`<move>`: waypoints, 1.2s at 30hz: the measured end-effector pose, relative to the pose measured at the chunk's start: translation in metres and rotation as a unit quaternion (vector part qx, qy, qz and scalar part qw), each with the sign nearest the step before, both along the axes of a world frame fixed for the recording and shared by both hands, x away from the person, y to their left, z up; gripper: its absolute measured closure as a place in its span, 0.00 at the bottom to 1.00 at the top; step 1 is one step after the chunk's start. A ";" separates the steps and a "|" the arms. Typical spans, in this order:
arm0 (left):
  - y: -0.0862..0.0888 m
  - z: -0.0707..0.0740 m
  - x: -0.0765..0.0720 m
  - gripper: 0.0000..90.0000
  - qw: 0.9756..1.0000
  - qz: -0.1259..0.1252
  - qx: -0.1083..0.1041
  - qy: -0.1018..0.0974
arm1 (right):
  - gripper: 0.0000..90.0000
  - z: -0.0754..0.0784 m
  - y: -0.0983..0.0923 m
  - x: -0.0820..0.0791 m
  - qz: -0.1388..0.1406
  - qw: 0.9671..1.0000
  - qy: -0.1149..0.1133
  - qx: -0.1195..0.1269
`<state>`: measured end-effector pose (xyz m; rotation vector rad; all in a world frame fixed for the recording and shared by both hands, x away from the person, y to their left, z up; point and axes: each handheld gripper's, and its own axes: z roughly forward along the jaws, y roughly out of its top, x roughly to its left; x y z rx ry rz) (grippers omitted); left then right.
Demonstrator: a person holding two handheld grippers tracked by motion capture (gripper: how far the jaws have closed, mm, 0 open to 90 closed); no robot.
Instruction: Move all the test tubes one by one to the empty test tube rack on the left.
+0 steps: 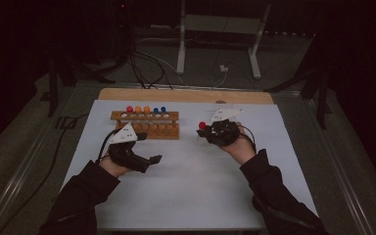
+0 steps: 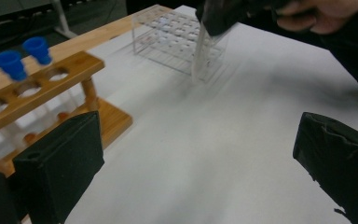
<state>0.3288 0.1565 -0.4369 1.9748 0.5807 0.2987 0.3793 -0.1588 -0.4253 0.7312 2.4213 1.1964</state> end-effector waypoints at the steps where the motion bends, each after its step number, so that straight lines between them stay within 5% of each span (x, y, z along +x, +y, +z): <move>1: -0.003 0.001 0.000 0.03 1.000 -0.002 0.000 -0.001 | 0.83 -0.001 0.002 -0.003 0.008 1.000 0.002 -0.001; 15: -0.043 0.018 0.008 0.18 0.999 -0.039 -0.010 -0.021 | 0.83 -0.020 0.032 -0.032 0.075 0.997 0.029 0.000; 36: -0.071 0.010 0.018 0.65 0.997 -0.074 -0.004 -0.014 | 0.83 -0.015 0.034 -0.035 0.088 0.996 0.031 0.005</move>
